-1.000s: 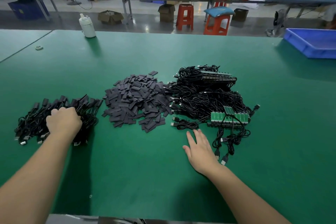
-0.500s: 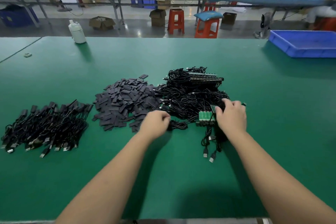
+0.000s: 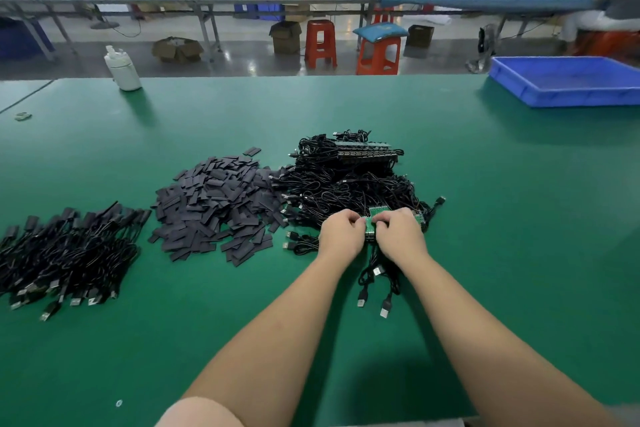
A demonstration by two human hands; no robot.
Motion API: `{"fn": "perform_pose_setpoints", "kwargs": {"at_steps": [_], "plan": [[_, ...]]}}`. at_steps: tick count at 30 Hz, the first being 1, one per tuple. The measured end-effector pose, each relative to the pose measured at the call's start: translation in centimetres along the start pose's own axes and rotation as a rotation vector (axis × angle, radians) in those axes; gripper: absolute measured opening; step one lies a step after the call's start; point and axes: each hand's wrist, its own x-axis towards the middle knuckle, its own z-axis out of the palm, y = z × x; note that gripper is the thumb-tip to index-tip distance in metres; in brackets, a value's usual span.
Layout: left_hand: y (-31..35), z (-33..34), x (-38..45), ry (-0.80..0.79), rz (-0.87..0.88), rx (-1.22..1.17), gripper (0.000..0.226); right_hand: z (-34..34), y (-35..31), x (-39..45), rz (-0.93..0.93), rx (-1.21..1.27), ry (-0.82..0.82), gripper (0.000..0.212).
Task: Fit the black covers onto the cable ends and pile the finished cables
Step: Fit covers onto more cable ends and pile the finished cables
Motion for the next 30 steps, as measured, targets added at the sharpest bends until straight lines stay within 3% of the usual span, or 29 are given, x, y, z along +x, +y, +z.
{"fn": "perform_pose_setpoints", "kwargs": {"at_steps": [4, 8, 11, 15, 18, 21, 25, 30], "plan": [[1.6, 0.8, 0.2, -0.015, 0.0, -0.029, 0.024, -0.4, 0.7, 0.4, 0.062, 0.172, 0.028, 0.032], [3.0, 1.5, 0.7, -0.063, -0.184, -0.239, 0.032, -1.0, 1.2, 0.6, 0.229, 0.5, 0.035, 0.03], [3.3, 1.6, 0.7, -0.042, -0.255, -0.315, 0.016, -1.1, 1.7, 0.8, 0.279, 0.644, 0.038, 0.028], [2.7, 0.9, 0.2, -0.062, -0.166, -0.366, 0.005, -2.1, 2.3, 0.7, 0.087, 0.417, 0.16, 0.018], [1.9, -0.2, -0.3, -0.114, -0.057, -0.373, 0.006, -2.2, 2.1, 0.7, -0.045, 0.385, 0.009, 0.019], [1.4, -0.9, -0.4, -0.122, 0.019, -0.278, 0.008, -2.1, 1.3, 0.8, -0.04, 0.389, -0.007, 0.003], [1.2, -1.4, -0.7, -0.057, 0.049, -0.182, 0.011, -1.9, 0.3, 0.7, -0.028, 0.401, -0.011, 0.007], [1.3, -1.4, -1.1, 0.024, 0.026, -0.159, 0.009, -1.7, -1.3, 0.2, -0.024, 0.244, 0.113, 0.006]]}}
